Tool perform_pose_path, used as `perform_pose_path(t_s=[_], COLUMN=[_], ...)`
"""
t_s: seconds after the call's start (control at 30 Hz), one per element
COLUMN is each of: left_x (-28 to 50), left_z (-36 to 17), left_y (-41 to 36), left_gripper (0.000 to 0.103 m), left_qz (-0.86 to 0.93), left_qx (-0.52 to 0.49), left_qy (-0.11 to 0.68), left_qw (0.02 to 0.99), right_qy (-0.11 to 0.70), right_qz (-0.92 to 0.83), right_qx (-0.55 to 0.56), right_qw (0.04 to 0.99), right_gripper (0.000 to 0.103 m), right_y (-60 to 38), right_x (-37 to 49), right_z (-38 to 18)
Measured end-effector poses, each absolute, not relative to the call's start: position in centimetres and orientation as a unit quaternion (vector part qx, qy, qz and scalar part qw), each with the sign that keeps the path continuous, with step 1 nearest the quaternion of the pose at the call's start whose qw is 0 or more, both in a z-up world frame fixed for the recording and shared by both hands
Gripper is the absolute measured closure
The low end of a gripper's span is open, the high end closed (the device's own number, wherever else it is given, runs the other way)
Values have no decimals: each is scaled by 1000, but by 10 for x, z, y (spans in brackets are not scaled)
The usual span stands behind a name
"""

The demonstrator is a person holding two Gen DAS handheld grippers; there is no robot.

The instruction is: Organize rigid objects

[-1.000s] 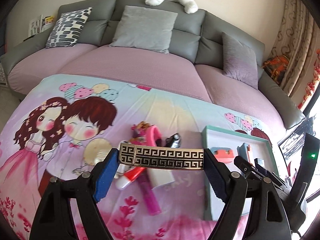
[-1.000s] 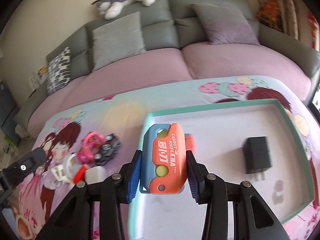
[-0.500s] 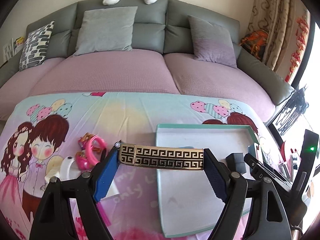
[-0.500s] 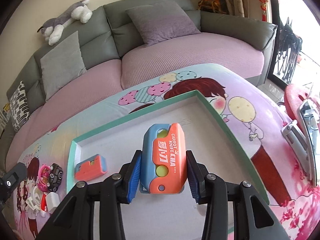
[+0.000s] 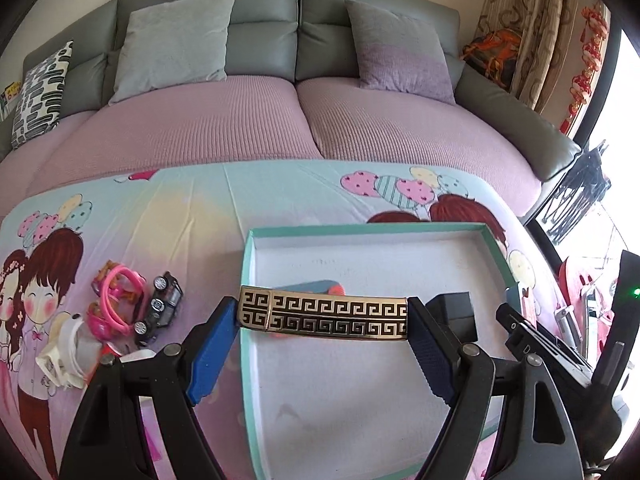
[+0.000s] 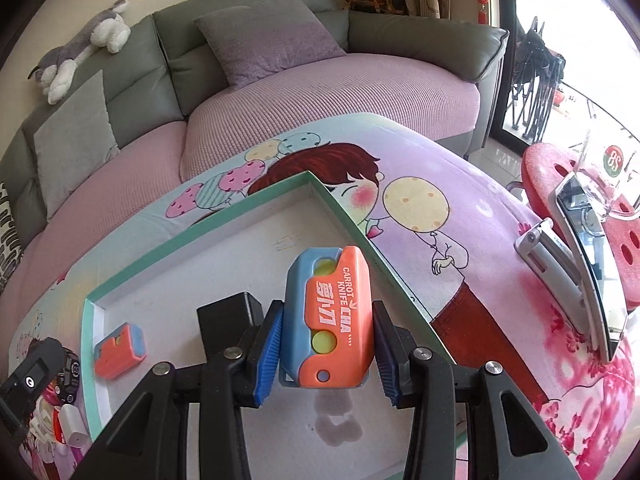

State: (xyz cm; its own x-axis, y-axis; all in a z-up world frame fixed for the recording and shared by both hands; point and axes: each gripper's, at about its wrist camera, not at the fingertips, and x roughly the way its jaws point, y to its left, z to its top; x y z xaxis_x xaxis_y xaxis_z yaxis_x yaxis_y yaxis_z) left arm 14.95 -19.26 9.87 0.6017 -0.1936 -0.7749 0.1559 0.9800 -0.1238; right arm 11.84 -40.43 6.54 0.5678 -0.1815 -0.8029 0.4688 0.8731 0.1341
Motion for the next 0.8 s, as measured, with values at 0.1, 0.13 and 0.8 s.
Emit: perform_pose_path(t_s=[0.1,0.13,0.8], left_x=[151,152,157], left_z=[86,81,45], left_y=[-196,-197,-196], left_gripper=[20,20,20], left_qz=[-94,-95,-75], left_qx=[-18,-19,-13], left_qy=[449,454,503], left_qw=[888,886,861], right_qy=[437,440,482], right_qz=[-199,-203,-203], right_qx=[172,172,149], right_qw=[860,858,839], right_gripper=[58,58,49], right_y=[-410,-411,-407], right_x=[120,120,126], right_z=[58,56,41])
